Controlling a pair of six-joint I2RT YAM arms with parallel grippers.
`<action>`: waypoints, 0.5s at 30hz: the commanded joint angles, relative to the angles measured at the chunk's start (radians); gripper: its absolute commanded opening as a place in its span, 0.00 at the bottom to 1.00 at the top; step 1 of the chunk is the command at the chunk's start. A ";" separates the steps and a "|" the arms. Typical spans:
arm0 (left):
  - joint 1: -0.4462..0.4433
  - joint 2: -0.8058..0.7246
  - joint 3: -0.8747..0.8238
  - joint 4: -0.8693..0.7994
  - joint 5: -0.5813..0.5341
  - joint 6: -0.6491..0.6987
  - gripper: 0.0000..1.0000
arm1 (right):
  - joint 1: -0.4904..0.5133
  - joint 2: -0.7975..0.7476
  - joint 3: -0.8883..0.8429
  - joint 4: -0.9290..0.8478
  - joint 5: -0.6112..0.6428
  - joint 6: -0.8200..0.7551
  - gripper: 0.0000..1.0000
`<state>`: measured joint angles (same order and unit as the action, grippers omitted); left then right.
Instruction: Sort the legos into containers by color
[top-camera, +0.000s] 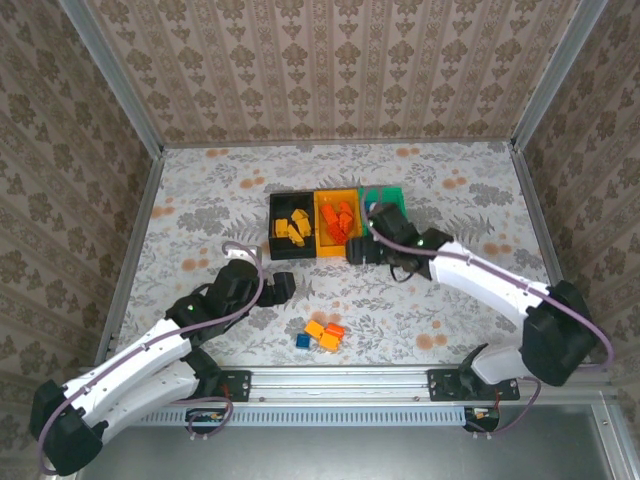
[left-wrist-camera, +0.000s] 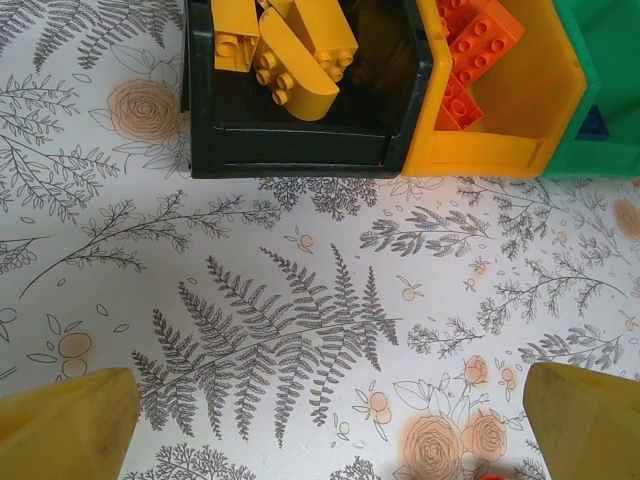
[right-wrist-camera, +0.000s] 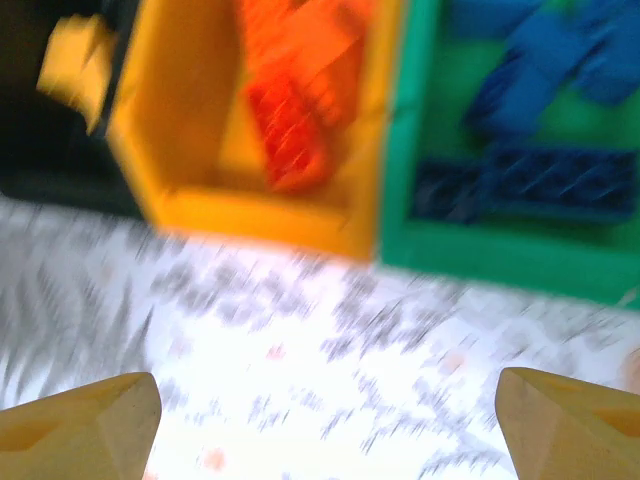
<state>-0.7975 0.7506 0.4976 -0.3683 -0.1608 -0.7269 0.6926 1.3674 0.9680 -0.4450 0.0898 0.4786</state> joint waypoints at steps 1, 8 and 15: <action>0.010 -0.016 0.003 -0.014 0.001 -0.022 1.00 | 0.115 -0.052 -0.077 -0.058 -0.079 -0.087 0.92; 0.033 -0.020 -0.006 -0.015 0.015 -0.026 1.00 | 0.398 0.014 -0.125 -0.041 -0.016 -0.145 1.00; 0.046 -0.021 -0.011 -0.012 0.035 -0.034 1.00 | 0.512 0.157 -0.078 -0.042 0.096 -0.170 1.00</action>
<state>-0.7601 0.7414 0.4973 -0.3714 -0.1455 -0.7383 1.1885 1.4929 0.8558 -0.4717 0.1059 0.3370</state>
